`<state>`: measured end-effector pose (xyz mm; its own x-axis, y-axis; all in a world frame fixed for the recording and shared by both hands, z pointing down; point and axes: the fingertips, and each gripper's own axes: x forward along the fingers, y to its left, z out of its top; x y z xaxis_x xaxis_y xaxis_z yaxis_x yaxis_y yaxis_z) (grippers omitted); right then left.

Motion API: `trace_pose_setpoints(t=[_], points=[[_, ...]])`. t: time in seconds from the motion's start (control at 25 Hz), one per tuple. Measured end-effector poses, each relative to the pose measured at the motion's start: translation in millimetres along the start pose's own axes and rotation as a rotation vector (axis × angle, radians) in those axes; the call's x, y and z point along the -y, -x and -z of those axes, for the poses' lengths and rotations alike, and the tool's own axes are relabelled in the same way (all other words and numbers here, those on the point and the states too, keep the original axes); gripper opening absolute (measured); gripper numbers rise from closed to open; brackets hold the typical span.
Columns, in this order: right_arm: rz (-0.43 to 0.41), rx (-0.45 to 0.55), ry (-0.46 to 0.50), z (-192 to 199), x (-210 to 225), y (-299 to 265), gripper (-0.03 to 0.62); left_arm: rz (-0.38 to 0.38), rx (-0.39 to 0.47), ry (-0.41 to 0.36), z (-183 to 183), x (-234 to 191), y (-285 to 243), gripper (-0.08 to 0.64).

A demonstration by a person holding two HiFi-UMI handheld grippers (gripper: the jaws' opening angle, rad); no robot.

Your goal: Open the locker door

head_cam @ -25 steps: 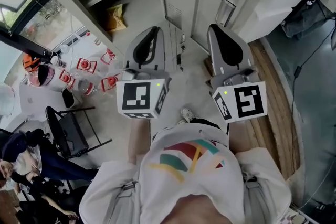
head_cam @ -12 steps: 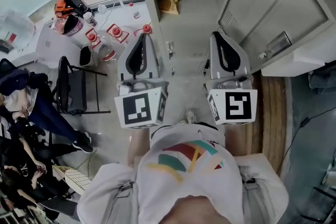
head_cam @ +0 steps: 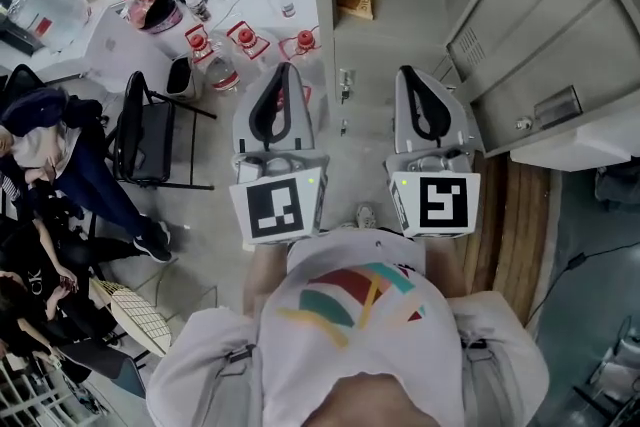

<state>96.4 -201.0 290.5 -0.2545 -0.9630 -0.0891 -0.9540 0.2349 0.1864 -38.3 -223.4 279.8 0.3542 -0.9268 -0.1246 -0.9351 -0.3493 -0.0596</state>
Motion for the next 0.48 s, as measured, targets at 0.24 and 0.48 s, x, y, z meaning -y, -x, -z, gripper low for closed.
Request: trace_pose_setpoints(t=[0.24, 0.48], points=[[-0.011, 0.0, -0.004, -0.6, -2.3, -3.5, 0.003, -0.009, 0.002, -0.005, -0.3, -0.1, -1.5, 0.017], [-0.007, 0.008, 0.005, -0.9, 2.4, -2.9, 0.003, -0.029, -0.017, -0.011, 1.6, -1.4, -3.3, 0.017]])
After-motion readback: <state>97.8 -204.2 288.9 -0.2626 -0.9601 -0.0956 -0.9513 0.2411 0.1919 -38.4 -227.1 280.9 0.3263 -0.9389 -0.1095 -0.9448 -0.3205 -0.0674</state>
